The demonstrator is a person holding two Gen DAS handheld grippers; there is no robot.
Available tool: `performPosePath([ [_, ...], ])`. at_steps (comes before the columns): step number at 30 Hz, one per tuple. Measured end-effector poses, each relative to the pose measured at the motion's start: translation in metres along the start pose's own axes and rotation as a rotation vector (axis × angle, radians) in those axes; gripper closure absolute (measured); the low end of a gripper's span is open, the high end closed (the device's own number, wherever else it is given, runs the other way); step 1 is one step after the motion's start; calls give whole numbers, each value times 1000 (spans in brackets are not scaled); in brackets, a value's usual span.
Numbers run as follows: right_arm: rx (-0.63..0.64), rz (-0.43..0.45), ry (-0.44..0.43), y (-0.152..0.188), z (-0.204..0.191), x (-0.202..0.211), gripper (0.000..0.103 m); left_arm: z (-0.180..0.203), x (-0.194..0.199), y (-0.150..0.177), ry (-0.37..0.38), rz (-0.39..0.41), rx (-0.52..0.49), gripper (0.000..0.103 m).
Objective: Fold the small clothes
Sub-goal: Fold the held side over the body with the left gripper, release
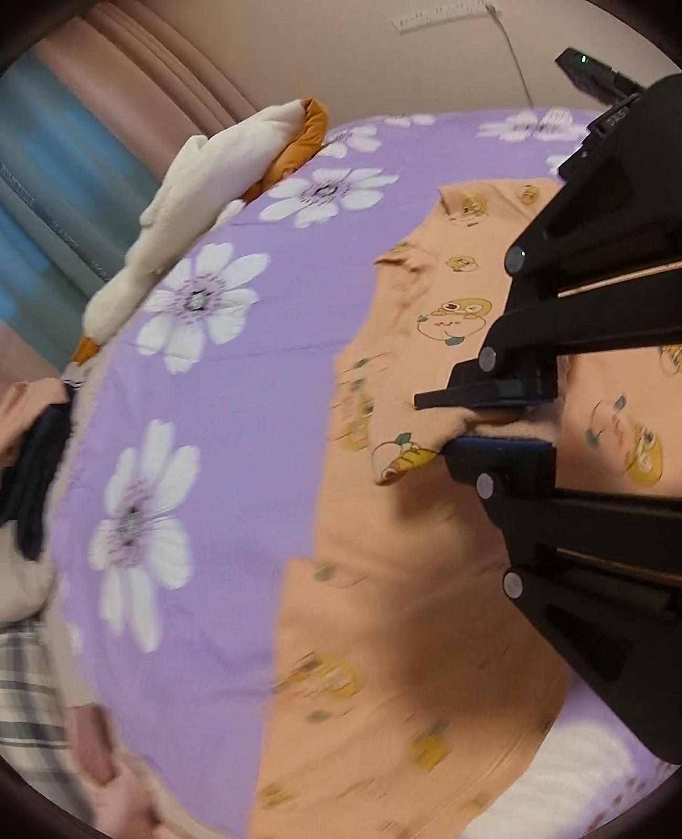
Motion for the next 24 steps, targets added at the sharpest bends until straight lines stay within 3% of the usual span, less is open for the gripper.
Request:
performPosePath([
  [2, 6, -5, -2, 1, -3, -2, 36, -3, 5, -8, -18, 32, -16, 96],
  [5, 27, -20, 5, 5, -6, -6, 36, -10, -1, -7, -29, 5, -27, 95],
  [9, 56, -26, 12, 6, -12, -10, 38, -27, -14, 2, -114, -16, -72, 95],
  [14, 78, -29, 26, 4, -13, -16, 64, -42, -28, 16, -157, -56, -87, 94],
  [15, 84, -24, 23, 3, -13, -17, 71, -43, -29, 16, -158, -55, -89, 94],
  [16, 97, -24, 14, 2, -15, -20, 88, -43, -29, 16, -160, -53, -92, 94],
  [17, 111, -27, 8, 2, -16, -21, 94, -43, -28, 16, -162, -53, -94, 93],
  [21, 129, 70, -15, -12, -19, -1, 95, -45, -29, 17, -163, -57, -93, 91],
  [24, 108, 77, -20, -16, -14, 2, 95, -46, -30, 18, -162, -61, -87, 91],
])
Point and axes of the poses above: each gripper's, at about its wrist camera, not at the fingertips, and x roughly against the way its jaws point, z to its right, y to its underside, the point moved 10 cm from there along -x, roughly the way its jaws point, and after that the axes turned 4 degrees about x, right-handed, at the moved point
